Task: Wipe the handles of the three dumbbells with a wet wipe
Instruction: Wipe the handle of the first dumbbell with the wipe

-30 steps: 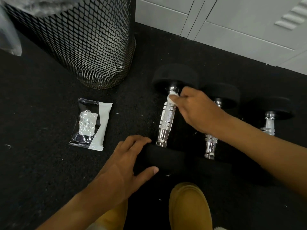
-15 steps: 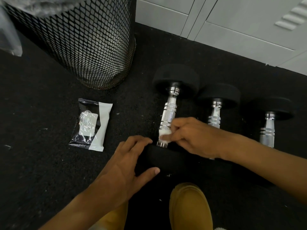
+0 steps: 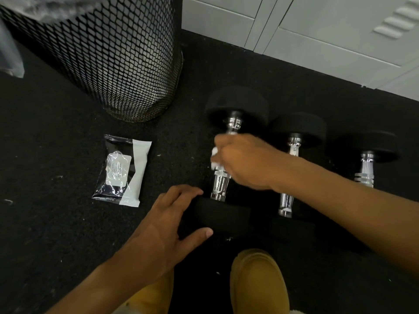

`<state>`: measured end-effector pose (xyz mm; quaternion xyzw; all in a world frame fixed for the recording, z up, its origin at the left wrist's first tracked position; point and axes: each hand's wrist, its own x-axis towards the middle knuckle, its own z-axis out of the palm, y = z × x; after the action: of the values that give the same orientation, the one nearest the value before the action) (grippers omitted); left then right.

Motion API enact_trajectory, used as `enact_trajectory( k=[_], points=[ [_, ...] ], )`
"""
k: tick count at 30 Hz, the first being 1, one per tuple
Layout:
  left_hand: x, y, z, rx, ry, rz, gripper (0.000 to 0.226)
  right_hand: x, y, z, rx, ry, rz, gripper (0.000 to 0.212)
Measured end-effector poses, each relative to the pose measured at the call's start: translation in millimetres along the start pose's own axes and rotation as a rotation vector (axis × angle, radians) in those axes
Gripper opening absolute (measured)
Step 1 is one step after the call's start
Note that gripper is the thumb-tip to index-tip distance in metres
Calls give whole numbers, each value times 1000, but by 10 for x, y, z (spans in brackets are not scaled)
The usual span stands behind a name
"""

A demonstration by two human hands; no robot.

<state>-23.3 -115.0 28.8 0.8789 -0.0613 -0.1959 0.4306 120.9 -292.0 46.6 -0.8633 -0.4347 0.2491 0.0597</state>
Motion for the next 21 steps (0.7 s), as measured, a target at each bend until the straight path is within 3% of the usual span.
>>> enact_trajectory(
  k=[4, 7, 10, 17, 21],
  points=[
    [7, 19, 10, 15, -3, 20, 60, -260, -155, 102, 189, -142, -160, 22],
    [21, 43, 26, 39, -1, 38, 59, -353, -55, 124, 289, -99, -154, 18],
    [31, 70, 42, 38, 5, 39, 60, -461, -13, 185, 215, -44, -134, 27],
    [17, 28, 32, 14, 15, 26, 60, -297, 110, 188, 31, 240, 90, 32],
    [-6, -23, 2, -1, 17, 24, 60, 7, 94, 37, -57, 333, 305, 22]
  ],
)
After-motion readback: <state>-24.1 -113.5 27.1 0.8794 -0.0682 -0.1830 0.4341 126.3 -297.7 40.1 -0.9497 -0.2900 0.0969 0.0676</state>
